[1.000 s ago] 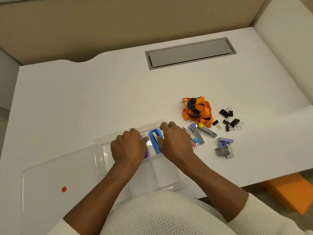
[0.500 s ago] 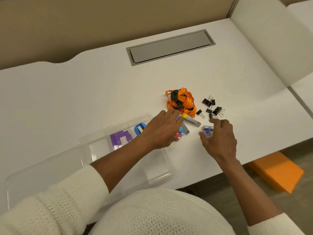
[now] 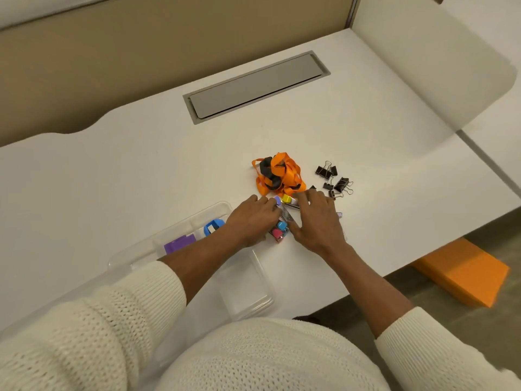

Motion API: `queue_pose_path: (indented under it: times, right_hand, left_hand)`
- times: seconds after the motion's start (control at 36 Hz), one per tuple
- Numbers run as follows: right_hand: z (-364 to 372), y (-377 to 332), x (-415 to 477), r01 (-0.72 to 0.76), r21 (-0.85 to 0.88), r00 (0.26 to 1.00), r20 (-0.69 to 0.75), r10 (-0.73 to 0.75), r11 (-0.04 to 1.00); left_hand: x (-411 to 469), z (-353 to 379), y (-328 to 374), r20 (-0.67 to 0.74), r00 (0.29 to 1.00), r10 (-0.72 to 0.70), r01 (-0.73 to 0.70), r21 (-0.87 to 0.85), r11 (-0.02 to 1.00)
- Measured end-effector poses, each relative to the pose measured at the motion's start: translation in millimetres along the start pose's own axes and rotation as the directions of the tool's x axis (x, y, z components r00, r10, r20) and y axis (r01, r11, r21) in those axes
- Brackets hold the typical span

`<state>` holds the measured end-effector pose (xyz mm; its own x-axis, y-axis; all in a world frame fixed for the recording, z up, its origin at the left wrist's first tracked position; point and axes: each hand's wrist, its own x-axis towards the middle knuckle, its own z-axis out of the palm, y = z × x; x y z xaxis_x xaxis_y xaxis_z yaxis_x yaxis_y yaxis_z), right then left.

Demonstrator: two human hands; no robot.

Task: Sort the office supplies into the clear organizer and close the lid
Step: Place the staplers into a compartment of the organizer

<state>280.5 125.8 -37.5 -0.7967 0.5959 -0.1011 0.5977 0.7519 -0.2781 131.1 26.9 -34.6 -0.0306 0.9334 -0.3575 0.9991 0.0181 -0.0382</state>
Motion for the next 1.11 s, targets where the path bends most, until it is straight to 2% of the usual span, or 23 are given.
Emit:
queue_pose_path:
  times: [0.31, 0.47, 0.58, 0.67, 0.72, 0.78, 0.83, 0.89, 0.97, 1.03, 1.11]
  right_hand:
    - [5, 6, 20, 0.038, 0.009, 0.993, 0.111, -0.039, 0.999]
    - [0, 8, 27, 0.025, 0.015, 0.992, 0.126, -0.027, 1.000]
    - [-1, 12, 31, 0.017, 0.035, 0.993, 0.119, -0.022, 0.999]
    - [-3, 14, 32, -0.024, 0.085, 0.996, 0.091, 0.016, 0.996]
    - [-6, 14, 32, -0.047, 0.112, 0.997, 0.065, 0.040, 0.993]
    - [-10, 12, 31, -0.064, 0.146, 0.998, 0.034, 0.060, 0.987]
    - [-16, 9, 29, -0.082, 0.195, 0.996, -0.009, 0.086, 0.977]
    - [-25, 2, 25, -0.105, 0.244, 0.993, -0.031, 0.116, 0.964]
    - [-40, -13, 17, -0.140, 0.341, 0.987, -0.026, 0.158, 0.930]
    - [-49, -27, 9, -0.159, 0.415, 0.984, -0.003, 0.176, 0.896]
    - [-57, -49, -7, -0.177, 0.480, 0.984, 0.090, 0.153, 0.859]
  left_hand:
    - [6, -3, -10, 0.041, 0.981, 0.187, -0.190, 0.098, 0.977]
    - [4, -8, -14, 0.057, 0.979, 0.196, -0.202, 0.106, 0.974]
    - [-3, -12, -22, -0.003, 0.988, 0.157, -0.156, 0.112, 0.981]
    - [-14, -19, -30, -0.062, 0.996, 0.068, -0.065, 0.054, 0.996]
    - [-26, -26, -32, -0.119, 0.992, -0.031, 0.027, -0.036, 0.999]
    - [-44, -35, -33, -0.169, 0.973, -0.158, 0.122, -0.207, 0.971]
    - [-66, -44, -32, -0.202, 0.933, -0.299, 0.189, -0.432, 0.882]
    - [-89, -51, -27, -0.199, 0.878, -0.436, 0.232, -0.620, 0.750]
    - [-121, -55, -13, -0.113, 0.736, -0.668, 0.292, -0.837, 0.463]
    - [-141, -48, -1, 0.003, 0.626, -0.779, 0.336, -0.904, 0.266]
    - [-170, -27, 16, 0.165, 0.522, -0.837, 0.389, -0.919, 0.061]
